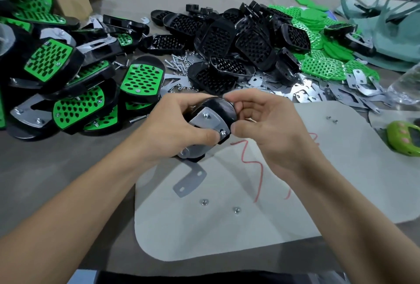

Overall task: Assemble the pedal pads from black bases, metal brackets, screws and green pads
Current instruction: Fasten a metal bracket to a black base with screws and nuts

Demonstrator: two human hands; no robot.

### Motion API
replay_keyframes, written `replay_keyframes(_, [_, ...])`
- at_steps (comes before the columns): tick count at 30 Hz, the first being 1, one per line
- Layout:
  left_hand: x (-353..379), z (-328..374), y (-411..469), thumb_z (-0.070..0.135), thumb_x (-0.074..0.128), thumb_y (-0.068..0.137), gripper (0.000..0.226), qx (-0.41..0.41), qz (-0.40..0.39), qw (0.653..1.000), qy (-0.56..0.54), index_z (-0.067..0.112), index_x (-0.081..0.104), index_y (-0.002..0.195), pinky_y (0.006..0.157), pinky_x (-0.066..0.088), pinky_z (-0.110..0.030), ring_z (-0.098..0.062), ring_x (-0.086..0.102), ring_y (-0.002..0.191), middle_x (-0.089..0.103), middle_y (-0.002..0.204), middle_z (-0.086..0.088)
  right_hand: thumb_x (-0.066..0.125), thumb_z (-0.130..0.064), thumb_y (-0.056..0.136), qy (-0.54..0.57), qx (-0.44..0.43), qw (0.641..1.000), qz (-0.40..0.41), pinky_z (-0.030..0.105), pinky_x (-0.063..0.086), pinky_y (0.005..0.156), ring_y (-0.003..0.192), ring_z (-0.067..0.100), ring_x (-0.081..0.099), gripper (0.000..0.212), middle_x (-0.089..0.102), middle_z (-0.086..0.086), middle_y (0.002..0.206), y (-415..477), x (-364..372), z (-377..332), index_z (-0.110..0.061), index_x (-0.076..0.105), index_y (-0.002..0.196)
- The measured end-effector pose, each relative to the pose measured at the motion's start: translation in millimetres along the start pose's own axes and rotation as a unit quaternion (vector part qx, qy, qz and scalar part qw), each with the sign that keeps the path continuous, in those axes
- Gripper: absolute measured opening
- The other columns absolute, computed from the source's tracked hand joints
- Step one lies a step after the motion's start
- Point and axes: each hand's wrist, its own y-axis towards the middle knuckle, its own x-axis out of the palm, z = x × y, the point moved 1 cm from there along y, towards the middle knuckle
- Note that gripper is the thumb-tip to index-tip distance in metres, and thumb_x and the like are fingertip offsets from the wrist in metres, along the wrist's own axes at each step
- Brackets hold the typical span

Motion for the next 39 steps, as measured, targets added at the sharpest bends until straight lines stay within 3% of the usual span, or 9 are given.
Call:
replay_keyframes(6, [-1.5,2.6,-0.4,0.002,0.080,0.058,0.071,-0.036,0.022,0.998,-0.048,0.022,0.070,0.125,0.092,0.056,-0.033,-0.013,0.070,0.094,0.078,0.108,-0.004,0.065,0.024,0.072,-0.003,-0.002,1.000,0.020,0.027,0.052,0.076,0.078,0.018,0.056,0.045,0.063,0.009,0.089,3.4,6.0,-2.5,-0.008,0.075,0.102])
replay_keyframes(9, [1.1,0.6,0.3,0.002,0.080,0.055,0.078,-0.068,0.047,0.993,-0.089,0.023,0.068,0.129,0.092,0.055,-0.032,-0.012,0.069,0.092,0.077,0.108,-0.004,0.075,0.011,0.073,-0.103,-0.035,0.989,0.099,0.022,0.054,0.070,0.069,0.012,0.061,0.035,0.070,0.003,0.084,-1.1,7.0,-1.9,-0.018,0.076,0.092])
replay_keyframes(14, [2.4,-0.6,-1.0,-0.009,0.083,0.057,0.080,-0.076,0.077,0.988,-0.105,0.019,0.068,0.130,0.084,0.056,-0.024,-0.009,0.068,0.086,0.078,0.101,-0.003,0.077,-0.017,0.076,-0.419,-0.235,0.872,0.095,0.030,0.047,0.064,0.066,0.012,0.054,0.012,0.061,-0.009,0.072,-17.2,15.2,-12.4,-0.026,0.071,0.081])
replay_keyframes(17, [2.7,0.1,-2.5,-0.016,0.083,0.061,0.077,-0.075,0.089,0.988,-0.106,0.019,0.069,0.128,0.087,0.057,-0.027,-0.011,0.070,0.088,0.078,0.103,-0.005,0.076,-0.010,0.077,-0.545,-0.254,0.795,0.075,0.036,0.049,0.052,0.060,0.024,0.056,0.012,0.062,-0.002,0.069,-17.6,19.6,-13.8,-0.019,0.068,0.074])
replay_keyframes(19, [3.0,0.5,-2.9,-0.018,0.082,0.062,0.075,-0.078,0.089,0.987,-0.111,0.020,0.070,0.127,0.088,0.058,-0.029,-0.013,0.071,0.091,0.079,0.102,-0.003,0.076,0.003,0.070,-0.560,-0.268,0.781,0.065,0.038,0.049,0.050,0.059,0.031,0.057,0.020,0.062,0.002,0.070,-17.7,20.8,-10.9,-0.014,0.067,0.076])
replay_keyframes(25, [2.7,0.1,-2.5,-0.004,0.081,0.051,0.074,-0.083,0.090,0.979,-0.162,0.017,0.072,0.122,0.087,0.058,-0.032,-0.019,0.070,0.089,0.078,0.103,-0.010,0.070,0.002,0.080,-0.441,-0.245,0.858,0.090,0.036,0.050,0.061,0.072,0.015,0.060,0.027,0.070,-0.005,0.082,-24.6,22.9,-2.7,-0.021,0.075,0.091])
replay_keyframes(32, [2.4,-2.3,0.6,-0.018,0.080,0.059,0.067,-0.100,0.097,0.973,-0.184,0.014,0.074,0.118,0.074,0.055,-0.029,-0.017,0.070,0.078,0.077,0.088,-0.004,0.071,-0.009,0.077,-0.365,-0.150,0.911,0.117,0.009,0.041,0.062,0.068,0.002,0.055,0.022,0.064,-0.016,0.069,-38.2,22.9,9.6,-0.030,0.075,0.079])
replay_keyframes(36, [0.2,-0.6,1.2,-0.021,0.076,0.062,0.057,-0.079,0.077,0.977,-0.181,0.009,0.074,0.111,0.073,0.054,-0.024,-0.017,0.068,0.078,0.075,0.086,-0.003,0.065,-0.012,0.076,-0.298,-0.155,0.939,0.075,0.018,0.047,0.069,0.072,0.015,0.054,0.042,0.066,-0.014,0.082,-31.7,18.6,3.0,-0.040,0.075,0.106])
replay_keyframes(39, [0.5,0.2,0.1,-0.026,0.071,0.064,0.055,-0.072,0.071,0.978,-0.182,0.004,0.073,0.111,0.072,0.053,-0.021,-0.016,0.067,0.078,0.074,0.086,-0.004,0.066,-0.006,0.077,-0.288,-0.132,0.948,0.029,0.028,0.049,0.067,0.069,0.019,0.050,0.047,0.065,-0.012,0.077,-28.6,19.4,7.3,-0.040,0.073,0.108])
